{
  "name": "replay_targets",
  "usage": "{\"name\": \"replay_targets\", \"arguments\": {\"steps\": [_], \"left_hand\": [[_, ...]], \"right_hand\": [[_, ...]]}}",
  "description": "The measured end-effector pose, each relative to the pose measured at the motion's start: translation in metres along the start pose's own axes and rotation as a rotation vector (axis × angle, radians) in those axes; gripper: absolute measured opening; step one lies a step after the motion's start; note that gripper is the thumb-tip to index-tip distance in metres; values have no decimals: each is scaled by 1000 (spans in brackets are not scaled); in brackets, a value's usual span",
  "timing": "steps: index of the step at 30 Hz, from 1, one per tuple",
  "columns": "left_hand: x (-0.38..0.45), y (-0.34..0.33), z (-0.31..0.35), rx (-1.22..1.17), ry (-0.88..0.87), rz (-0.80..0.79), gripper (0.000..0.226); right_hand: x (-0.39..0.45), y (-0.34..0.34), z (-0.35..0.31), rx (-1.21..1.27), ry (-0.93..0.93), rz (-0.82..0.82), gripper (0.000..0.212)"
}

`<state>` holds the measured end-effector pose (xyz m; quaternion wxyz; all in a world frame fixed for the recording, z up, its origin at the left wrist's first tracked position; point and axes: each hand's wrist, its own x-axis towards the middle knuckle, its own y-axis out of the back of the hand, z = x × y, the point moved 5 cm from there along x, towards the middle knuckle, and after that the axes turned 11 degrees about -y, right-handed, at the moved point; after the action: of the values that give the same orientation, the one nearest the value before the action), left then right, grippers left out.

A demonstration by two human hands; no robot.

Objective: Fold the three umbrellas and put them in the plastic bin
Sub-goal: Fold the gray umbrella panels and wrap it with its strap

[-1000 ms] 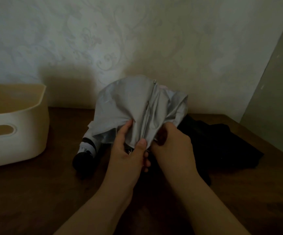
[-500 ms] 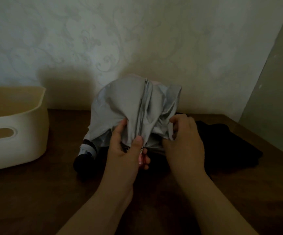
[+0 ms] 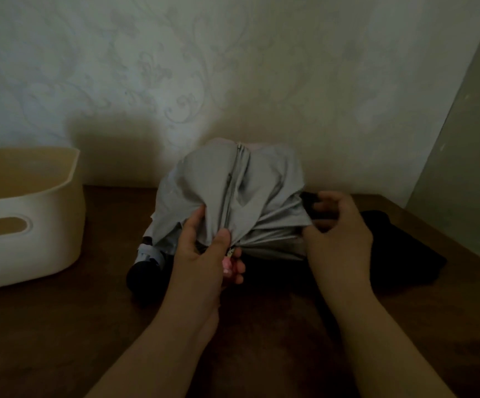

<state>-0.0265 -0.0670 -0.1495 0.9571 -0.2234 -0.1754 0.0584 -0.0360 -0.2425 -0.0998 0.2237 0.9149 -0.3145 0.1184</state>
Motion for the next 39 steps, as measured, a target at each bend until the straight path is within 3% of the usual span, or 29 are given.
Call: {"name": "replay_targets", "arguments": {"steps": [2, 4, 5, 7, 12, 13, 16, 19, 27, 29, 33, 36, 39], "left_hand": [[1, 1, 1, 37, -22, 12, 50], [1, 3, 2, 64, -42, 18, 50], [2, 4, 2, 67, -45, 20, 50], [3, 6, 1, 51, -34, 20, 49], [-1, -1, -1, 27, -7, -47, 49], [-1, -3, -1, 27, -10, -62, 49], [0, -2, 2, 40, -26, -69, 49], [3, -1, 3, 0, -8, -64, 49], [3, -4, -5, -163, 146, -107, 54], [4, -2, -6, -141, 149, -103, 56], [6, 4, -3, -74, 112, -51, 54], [8, 13, 0, 31, 57, 47, 51], [11, 20, 1, 113, 0, 132, 52]], "right_hand": [[-1, -4, -7, -385, 280, 81, 44], [-4, -16, -9, -509, 402, 20, 39], [-3, -17, -7, -471, 387, -25, 31], [5, -9, -1, -140, 207, -69, 14], [6, -7, 1, 653, -88, -152, 18], [5, -7, -1, 630, -51, -178, 23], [1, -6, -7, 173, 179, -268, 50], [1, -10, -6, 37, 170, -330, 40], [13, -8, -6, 710, -188, -650, 36], [14, -4, -7, 652, -137, -625, 29], [7, -1, -7, 292, 50, -500, 15], [3, 10, -13, -25, 219, -177, 18], [-13, 16, -26, -80, 346, 19, 20]]}}
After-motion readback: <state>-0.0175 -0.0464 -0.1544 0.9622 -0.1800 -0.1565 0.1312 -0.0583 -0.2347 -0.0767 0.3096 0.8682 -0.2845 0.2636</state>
